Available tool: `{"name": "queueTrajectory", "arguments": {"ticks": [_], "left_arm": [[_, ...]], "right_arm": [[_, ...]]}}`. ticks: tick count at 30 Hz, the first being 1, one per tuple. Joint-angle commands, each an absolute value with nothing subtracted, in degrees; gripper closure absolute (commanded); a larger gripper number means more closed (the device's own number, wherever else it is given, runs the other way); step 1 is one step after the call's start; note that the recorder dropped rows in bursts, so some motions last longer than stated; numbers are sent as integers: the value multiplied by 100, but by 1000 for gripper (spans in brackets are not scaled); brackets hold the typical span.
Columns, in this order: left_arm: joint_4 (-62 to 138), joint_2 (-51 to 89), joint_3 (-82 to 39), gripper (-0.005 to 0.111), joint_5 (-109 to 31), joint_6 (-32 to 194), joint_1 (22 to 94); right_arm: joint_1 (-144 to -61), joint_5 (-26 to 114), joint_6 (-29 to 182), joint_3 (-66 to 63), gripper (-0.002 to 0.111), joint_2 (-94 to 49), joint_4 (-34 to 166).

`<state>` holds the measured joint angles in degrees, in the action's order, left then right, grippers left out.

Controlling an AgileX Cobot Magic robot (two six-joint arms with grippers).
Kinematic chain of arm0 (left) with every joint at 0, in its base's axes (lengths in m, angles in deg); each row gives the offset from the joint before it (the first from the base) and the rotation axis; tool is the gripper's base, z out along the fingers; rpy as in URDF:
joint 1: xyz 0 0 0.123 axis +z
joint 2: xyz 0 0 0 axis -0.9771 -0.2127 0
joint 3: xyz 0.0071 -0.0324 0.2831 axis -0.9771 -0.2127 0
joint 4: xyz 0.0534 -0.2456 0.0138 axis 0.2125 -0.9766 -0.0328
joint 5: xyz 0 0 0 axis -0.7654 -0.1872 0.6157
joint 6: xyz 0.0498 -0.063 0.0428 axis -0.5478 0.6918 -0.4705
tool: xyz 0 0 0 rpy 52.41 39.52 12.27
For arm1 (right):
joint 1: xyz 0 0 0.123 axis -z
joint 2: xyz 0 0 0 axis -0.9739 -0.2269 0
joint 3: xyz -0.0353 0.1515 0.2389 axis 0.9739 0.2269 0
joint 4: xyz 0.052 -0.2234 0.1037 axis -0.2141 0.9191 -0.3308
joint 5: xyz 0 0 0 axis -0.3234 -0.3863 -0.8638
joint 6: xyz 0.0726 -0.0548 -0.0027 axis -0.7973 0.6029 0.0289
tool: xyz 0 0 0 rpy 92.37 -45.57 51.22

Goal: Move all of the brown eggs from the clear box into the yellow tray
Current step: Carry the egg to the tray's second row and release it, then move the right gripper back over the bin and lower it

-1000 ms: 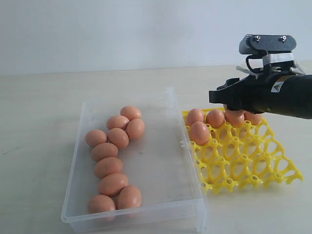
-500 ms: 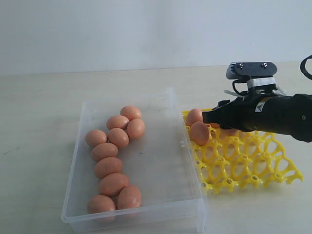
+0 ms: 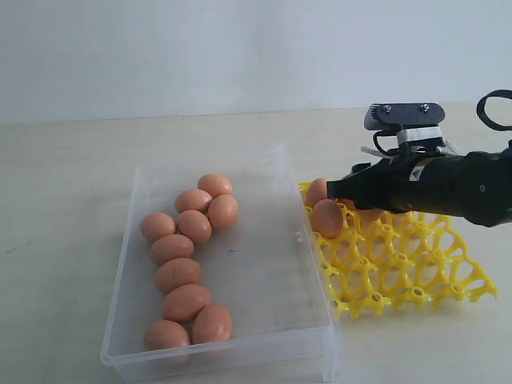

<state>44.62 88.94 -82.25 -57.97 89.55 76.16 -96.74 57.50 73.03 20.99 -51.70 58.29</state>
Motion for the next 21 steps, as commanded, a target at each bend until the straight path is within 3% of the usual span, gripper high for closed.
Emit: {"name": "queueTrajectory", "arguments": {"ticks": [1,21], "left_arm": [[4471,8890,-8202,107,-5714,8990,7608],[4471,8890,-8202,107,-5714,8990,7608]], "right_arm": [[-9647,5621,7322,1872,108,-5170,5849],[-9658,5442,7322,1847,105,-5477,5890]]}}
